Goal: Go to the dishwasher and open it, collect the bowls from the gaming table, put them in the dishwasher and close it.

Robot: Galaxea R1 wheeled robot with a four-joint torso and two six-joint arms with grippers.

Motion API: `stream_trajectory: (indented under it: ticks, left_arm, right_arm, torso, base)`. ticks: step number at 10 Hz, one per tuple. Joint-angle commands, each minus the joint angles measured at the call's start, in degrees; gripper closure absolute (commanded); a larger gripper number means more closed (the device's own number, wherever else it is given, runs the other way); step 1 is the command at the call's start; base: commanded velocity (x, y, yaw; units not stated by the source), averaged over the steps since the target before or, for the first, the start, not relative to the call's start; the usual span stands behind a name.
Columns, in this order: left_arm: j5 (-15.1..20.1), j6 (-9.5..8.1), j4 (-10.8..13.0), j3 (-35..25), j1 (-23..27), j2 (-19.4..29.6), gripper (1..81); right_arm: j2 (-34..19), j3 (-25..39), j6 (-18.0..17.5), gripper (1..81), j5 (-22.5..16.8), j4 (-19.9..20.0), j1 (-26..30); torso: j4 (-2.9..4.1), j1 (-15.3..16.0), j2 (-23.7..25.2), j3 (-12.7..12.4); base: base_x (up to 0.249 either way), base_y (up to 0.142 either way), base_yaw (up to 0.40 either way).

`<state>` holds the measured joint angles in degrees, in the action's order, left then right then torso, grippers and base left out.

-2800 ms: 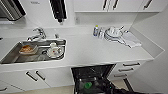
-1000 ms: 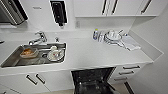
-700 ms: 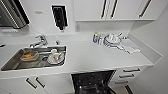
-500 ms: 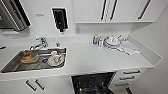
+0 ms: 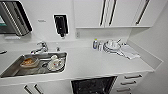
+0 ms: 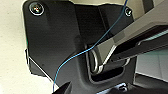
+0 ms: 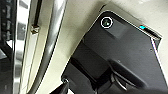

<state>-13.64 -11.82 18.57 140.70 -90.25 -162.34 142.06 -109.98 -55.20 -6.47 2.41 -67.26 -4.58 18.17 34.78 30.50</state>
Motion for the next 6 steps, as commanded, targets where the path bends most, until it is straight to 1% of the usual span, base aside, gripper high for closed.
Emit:
stream_trajectory:
  ticks: [1,2,4,6]
  left_arm:
    - [3.0,0.05,-0.3,-0.3,-0.3,0.7,1.0]
    - [3.0,0.05,-0.3,-0.3,-0.3,0.7,1.0]
    - [3.0,0.05,-0.2,-0.3,-0.3,0.8,1.0]
    - [3.0,0.05,-0.2,-0.3,-0.3,1.0,1.0]
  right_arm:
    - [-0.6,-2.1,-0.6,1.0,-1.8,8.2,5.2]
    - [-0.2,-3.4,-0.6,1.0,-1.8,9.9,5.6]
    - [0.6,-4.3,-0.6,1.0,-1.8,11.4,6.7]
    - [0.7,-0.8,-0.6,1.0,-1.8,15.0,9.4]
  torso:
    - [0.00,3.5,5.5,0.0]
    - [0.00,4.9,7.6,0.0]
    - [0.00,7.5,11.8,0.0]
    - [0.00,10.2,16.1,-0.1]
  base:
    - [0.000,0.000,0.000]
    - [0.000,0.000,0.000]
    - [0.000,0.000,0.000]
    - [0.000,0.000,0.000]
